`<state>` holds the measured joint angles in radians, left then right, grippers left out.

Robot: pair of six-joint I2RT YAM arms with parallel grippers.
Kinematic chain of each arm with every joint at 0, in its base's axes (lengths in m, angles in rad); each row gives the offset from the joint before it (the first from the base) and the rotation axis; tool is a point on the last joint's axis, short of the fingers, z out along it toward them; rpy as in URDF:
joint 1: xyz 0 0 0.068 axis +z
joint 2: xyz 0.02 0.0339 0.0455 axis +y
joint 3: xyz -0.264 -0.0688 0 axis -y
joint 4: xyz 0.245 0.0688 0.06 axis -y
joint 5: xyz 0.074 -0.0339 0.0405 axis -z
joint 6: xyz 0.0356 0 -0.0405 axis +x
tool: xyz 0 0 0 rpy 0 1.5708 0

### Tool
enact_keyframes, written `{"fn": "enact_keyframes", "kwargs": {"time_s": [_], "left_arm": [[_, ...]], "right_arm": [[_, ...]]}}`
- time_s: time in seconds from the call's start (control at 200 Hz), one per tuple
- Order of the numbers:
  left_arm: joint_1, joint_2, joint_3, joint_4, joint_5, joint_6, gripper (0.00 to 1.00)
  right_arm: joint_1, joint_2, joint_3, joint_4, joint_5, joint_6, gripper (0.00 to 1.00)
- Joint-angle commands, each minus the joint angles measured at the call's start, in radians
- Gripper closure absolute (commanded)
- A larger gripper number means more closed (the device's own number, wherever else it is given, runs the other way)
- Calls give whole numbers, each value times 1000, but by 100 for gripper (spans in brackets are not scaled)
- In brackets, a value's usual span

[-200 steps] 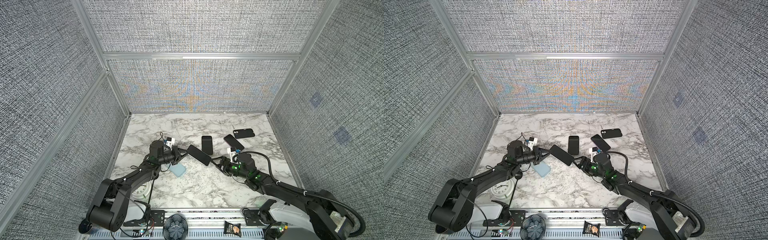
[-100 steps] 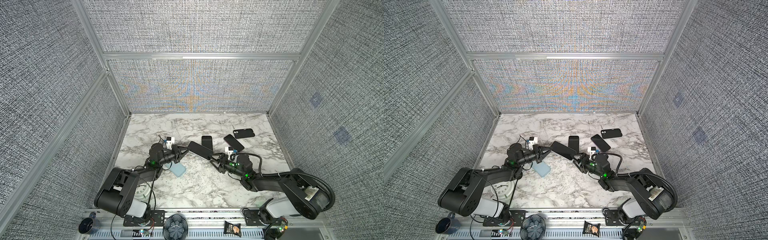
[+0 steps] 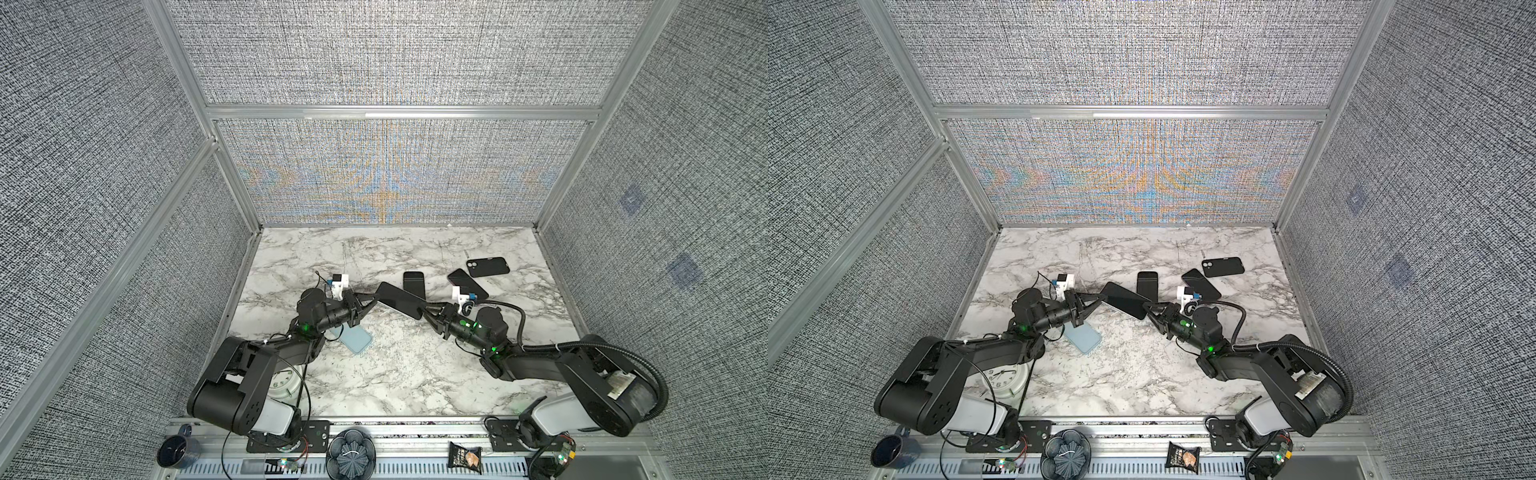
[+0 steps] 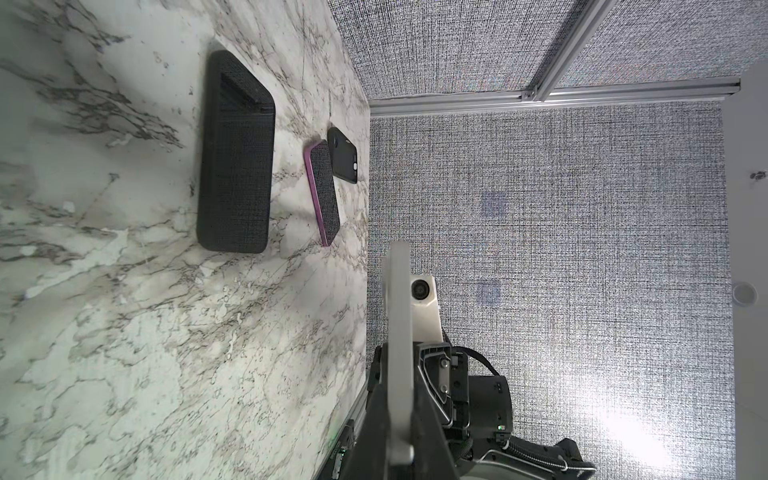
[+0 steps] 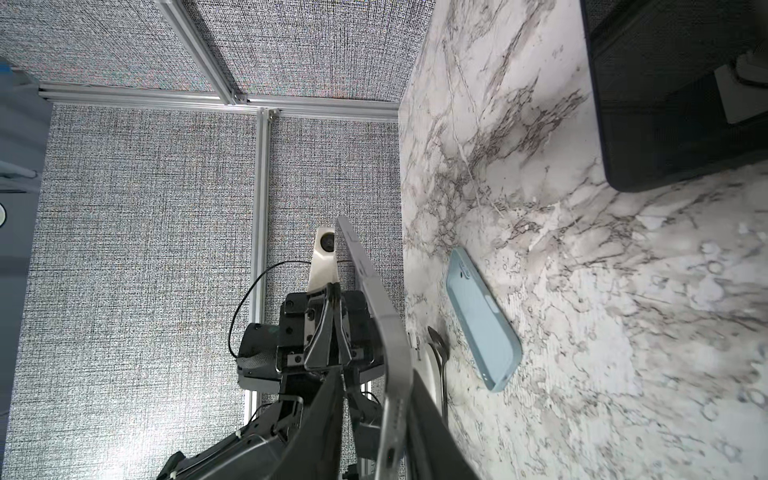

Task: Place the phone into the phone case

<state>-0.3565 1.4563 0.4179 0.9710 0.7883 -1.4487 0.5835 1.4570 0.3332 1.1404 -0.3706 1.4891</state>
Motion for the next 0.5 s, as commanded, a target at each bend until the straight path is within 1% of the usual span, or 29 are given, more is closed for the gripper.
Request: {"fn": "enact_keyframes", "kwargs": {"time_s": [0.0, 0.285, 0.355, 0.42, 0.455, 0.495], "left_arm": [[2, -4, -2, 61, 16, 4, 100], [2, -8, -10, 26, 22, 35, 100], [1, -15, -10, -2, 22, 56, 92], [2, -33, -9, -38, 22, 90, 80], [3, -49, -11, -59, 19, 121, 70], [9, -78, -9, -114, 18, 163, 55]], "right_arm": [[-1, -4, 7, 38, 12, -4, 78], [-1, -48, 7, -27, 27, -19, 87], [-1, -67, 7, -58, 31, -27, 90], [-1, -91, 9, -99, 35, -38, 91], [-1, -105, 10, -124, 35, -46, 92], [-3, -122, 10, -155, 35, -58, 93]]}}
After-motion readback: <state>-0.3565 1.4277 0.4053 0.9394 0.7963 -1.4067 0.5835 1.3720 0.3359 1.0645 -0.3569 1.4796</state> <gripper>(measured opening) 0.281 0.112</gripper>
